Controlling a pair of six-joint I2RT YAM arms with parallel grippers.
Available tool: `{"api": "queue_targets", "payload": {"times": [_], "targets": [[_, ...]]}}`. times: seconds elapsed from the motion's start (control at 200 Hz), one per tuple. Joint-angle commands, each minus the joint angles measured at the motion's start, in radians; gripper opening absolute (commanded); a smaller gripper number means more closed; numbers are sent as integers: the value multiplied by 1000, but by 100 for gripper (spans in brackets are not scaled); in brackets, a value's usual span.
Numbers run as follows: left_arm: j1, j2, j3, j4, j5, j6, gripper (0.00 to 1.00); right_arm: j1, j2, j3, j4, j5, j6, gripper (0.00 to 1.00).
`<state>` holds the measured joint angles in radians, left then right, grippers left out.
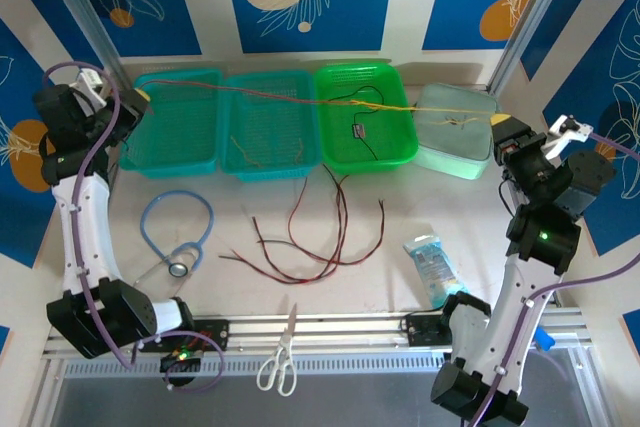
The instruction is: Untangle the cables
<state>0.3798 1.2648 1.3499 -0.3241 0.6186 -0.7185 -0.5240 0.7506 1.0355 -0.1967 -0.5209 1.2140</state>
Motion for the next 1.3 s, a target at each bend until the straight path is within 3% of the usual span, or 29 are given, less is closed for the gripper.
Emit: {"api": "queue_targets", "payload": {"times": [0.0, 0.23, 0.545, 0.79, 1.025, 1.16, 1.296], "targets": [[25, -21, -6, 95, -52, -55, 0, -24, -19, -25, -24, 41, 7, 0], [45, -20, -6, 144, -115, -94, 0, -43, -24, -44, -53, 72, -24, 0], [60, -9, -6, 192, -197, -126, 0, -63, -28, -84, -102, 254, -47, 0], [55, 27, -5, 276, -188, -206, 0, -50, 33, -49, -92, 224, -65, 0], [-23, 62, 129, 247, -196, -169, 0, 42, 83, 85, -134, 210, -152, 0], [-82, 62, 240, 171, -268, -85, 0, 140, 119, 176, -147, 237, -194, 0], [-88, 118, 401, 83, -262, -22, 0, 269, 163, 253, -140, 286, -228, 0]]}}
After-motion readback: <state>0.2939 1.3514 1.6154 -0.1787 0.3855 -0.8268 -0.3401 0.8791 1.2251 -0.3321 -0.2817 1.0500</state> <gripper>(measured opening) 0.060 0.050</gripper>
